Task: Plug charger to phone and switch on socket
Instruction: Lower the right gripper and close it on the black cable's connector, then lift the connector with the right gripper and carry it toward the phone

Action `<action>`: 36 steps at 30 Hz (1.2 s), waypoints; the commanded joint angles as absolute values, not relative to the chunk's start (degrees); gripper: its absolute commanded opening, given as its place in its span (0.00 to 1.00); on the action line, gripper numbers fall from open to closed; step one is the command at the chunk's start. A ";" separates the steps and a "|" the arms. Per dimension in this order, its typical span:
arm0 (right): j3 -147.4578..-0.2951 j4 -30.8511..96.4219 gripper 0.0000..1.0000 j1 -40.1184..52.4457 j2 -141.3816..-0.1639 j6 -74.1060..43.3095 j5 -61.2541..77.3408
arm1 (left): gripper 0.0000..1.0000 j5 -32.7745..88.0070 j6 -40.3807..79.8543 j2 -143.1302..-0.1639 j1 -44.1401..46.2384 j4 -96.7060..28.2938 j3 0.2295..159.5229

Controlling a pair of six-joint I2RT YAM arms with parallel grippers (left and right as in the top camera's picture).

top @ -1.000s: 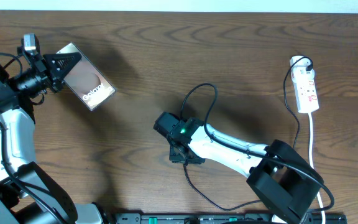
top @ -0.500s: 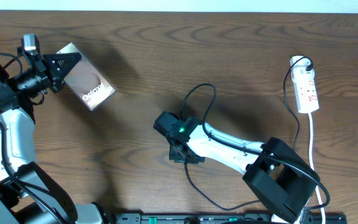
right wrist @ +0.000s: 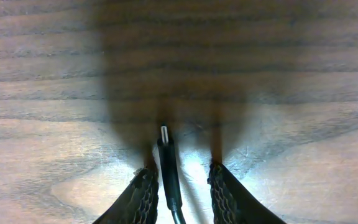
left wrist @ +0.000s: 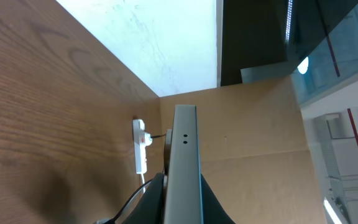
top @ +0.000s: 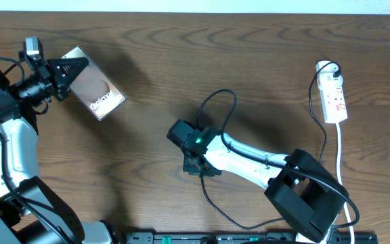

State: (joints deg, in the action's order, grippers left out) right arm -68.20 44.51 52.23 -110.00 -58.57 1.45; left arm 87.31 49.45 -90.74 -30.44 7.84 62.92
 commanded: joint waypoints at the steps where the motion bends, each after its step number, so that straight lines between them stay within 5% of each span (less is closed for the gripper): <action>1: -68.69 44.18 0.27 51.57 -111.35 -59.59 -0.12 | 0.07 89.14 49.10 -89.89 -30.68 8.01 63.81; 7: -68.69 44.18 0.01 51.57 -111.35 -59.57 -0.10 | 0.07 89.14 49.10 -89.89 -30.68 8.01 63.81; 15: -68.69 41.69 0.01 48.75 -111.35 -54.04 7.05 | 0.07 89.17 49.10 -89.91 -30.68 8.01 63.81; 22: -68.66 22.50 0.01 40.47 -111.35 -33.63 48.99 | 0.07 89.12 49.10 -89.89 -30.68 8.03 63.81; 29: -68.58 15.22 0.01 35.05 -111.74 -18.20 68.58 | 0.07 89.12 48.45 -89.89 -30.68 8.05 63.81; 36: -68.58 -0.78 0.01 33.41 -120.18 -23.94 77.32 | 0.08 89.12 48.45 -89.89 -30.68 8.03 63.81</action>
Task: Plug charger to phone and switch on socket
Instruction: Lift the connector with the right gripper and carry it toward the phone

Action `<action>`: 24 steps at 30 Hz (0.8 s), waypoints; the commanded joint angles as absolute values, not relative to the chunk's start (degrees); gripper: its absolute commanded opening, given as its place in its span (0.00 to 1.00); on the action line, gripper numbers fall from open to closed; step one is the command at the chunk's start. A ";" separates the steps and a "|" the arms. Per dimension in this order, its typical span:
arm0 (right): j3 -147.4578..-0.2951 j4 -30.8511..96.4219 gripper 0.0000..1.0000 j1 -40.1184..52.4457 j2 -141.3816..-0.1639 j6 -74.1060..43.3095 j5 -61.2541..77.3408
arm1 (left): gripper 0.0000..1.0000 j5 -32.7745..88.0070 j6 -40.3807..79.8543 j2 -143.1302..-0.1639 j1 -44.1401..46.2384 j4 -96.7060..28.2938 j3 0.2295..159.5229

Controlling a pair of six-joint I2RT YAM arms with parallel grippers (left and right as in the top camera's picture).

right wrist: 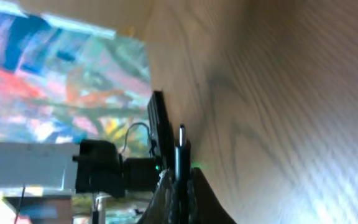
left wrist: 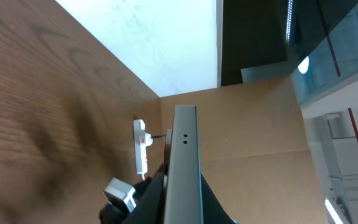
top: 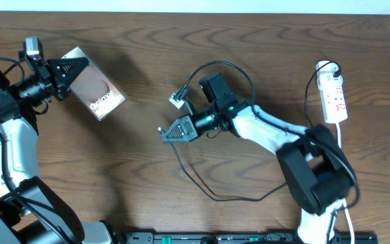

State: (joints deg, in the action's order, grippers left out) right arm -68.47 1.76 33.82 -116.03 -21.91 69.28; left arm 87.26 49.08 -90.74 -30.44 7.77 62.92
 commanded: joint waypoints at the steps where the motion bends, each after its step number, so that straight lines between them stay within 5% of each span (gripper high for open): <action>1: -68.58 -6.37 0.01 33.43 -122.63 -26.79 81.73 | 0.07 89.12 48.45 -89.89 -30.68 8.03 63.81; 18: -68.58 -74.98 0.01 35.57 -126.21 -77.71 83.40 | 0.07 85.21 45.84 -89.89 -29.15 8.08 63.81; 24: -68.58 -80.40 0.01 35.62 -126.21 -84.23 81.08 | 0.07 84.53 43.03 -89.89 -24.38 8.29 63.81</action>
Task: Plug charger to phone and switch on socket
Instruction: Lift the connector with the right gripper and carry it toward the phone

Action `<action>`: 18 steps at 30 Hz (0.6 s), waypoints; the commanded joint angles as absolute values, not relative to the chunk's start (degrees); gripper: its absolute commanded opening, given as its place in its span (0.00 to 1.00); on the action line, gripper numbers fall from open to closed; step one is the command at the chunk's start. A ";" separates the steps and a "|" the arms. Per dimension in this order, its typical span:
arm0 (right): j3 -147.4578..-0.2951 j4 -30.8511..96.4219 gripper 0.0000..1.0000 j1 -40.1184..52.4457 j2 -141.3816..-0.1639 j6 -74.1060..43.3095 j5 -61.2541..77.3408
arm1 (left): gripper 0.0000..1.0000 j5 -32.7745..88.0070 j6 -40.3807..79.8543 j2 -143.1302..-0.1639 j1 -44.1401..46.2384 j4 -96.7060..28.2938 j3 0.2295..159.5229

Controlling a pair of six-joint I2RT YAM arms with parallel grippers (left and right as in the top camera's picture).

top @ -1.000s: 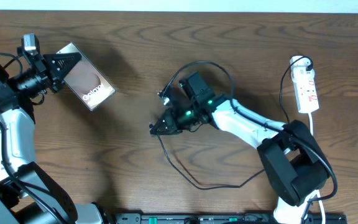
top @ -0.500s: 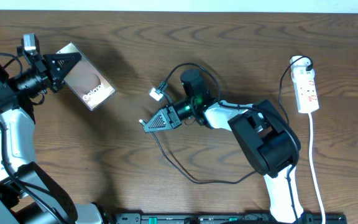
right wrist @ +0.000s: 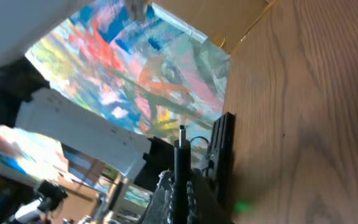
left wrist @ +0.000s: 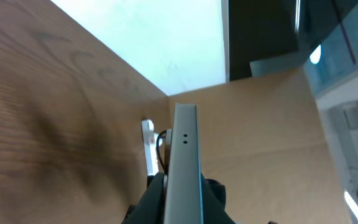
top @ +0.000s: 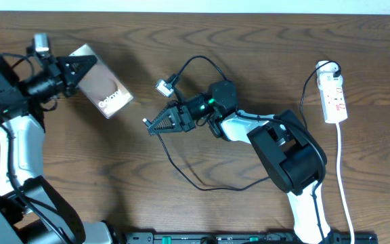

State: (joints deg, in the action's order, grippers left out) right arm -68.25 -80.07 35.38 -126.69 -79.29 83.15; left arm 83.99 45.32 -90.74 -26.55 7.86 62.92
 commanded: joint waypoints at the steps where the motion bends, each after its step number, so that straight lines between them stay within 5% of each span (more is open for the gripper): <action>1: -68.58 -80.44 0.01 35.62 -126.21 -84.82 80.86 | 0.07 84.09 43.03 -89.91 -23.64 8.36 63.81; 18: -68.60 -90.28 0.01 35.57 -126.21 -93.01 74.48 | 0.07 79.02 44.14 -89.91 -20.80 12.75 63.81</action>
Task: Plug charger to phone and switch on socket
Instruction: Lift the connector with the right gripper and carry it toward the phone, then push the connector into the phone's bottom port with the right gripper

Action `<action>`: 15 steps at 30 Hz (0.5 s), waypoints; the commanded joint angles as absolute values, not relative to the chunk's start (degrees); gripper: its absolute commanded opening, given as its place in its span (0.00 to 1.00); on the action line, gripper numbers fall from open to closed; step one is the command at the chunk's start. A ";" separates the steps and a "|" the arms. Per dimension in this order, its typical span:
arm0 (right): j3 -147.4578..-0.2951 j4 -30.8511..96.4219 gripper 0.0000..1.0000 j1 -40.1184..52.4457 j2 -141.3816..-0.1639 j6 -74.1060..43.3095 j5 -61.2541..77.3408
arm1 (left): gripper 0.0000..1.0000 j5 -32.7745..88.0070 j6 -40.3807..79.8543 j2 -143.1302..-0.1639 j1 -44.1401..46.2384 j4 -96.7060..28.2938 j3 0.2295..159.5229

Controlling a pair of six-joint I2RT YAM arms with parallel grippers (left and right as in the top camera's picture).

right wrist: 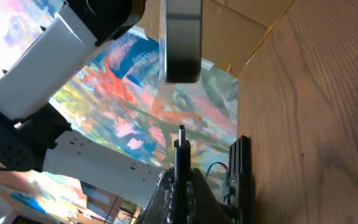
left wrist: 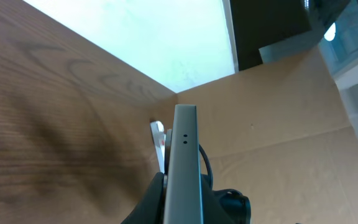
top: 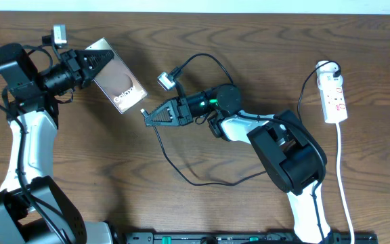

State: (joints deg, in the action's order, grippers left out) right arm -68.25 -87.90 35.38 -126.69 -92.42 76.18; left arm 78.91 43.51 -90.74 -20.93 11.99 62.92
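My left gripper (top: pixel 92 66) is shut on a gold-backed phone (top: pixel 119 84), held above the table with its bottom edge (left wrist: pixel 185 149) facing the right arm. My right gripper (top: pixel 152 116) is shut on the black charger plug (right wrist: pixel 181 155), whose metal tip points at the phone's end (right wrist: pixel 180 40). A short gap separates tip and phone. The black cable (top: pixel 181 169) loops back across the table. The white socket strip (top: pixel 334 95) lies at the far right.
A white cable (top: pixel 340 163) runs from the socket strip down the right side. A black rail (top: pixel 249 237) lines the table's front edge. The wooden table (top: pixel 80 176) is bare at the left front.
The left gripper has carried the phone to the right and slightly up, closer to the plug. In the right wrist view the phone's end now sits straight above the plug tip.
At first the right gripper stood open around the plug lying on the table, while the left held the phone raised at far left. Then the right gripper held the plug in the air, pointing left. Since then phone and plug have come nearer each other.
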 commanded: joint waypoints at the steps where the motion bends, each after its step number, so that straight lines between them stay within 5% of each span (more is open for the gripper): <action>1: -68.60 -90.28 0.01 35.57 -126.21 -93.01 74.43 | 0.07 79.02 44.12 -89.89 -20.75 12.80 63.81; 15: -68.64 -90.28 0.01 35.57 -126.21 -94.32 74.43 | 0.07 78.78 43.53 -89.89 -17.76 12.78 63.81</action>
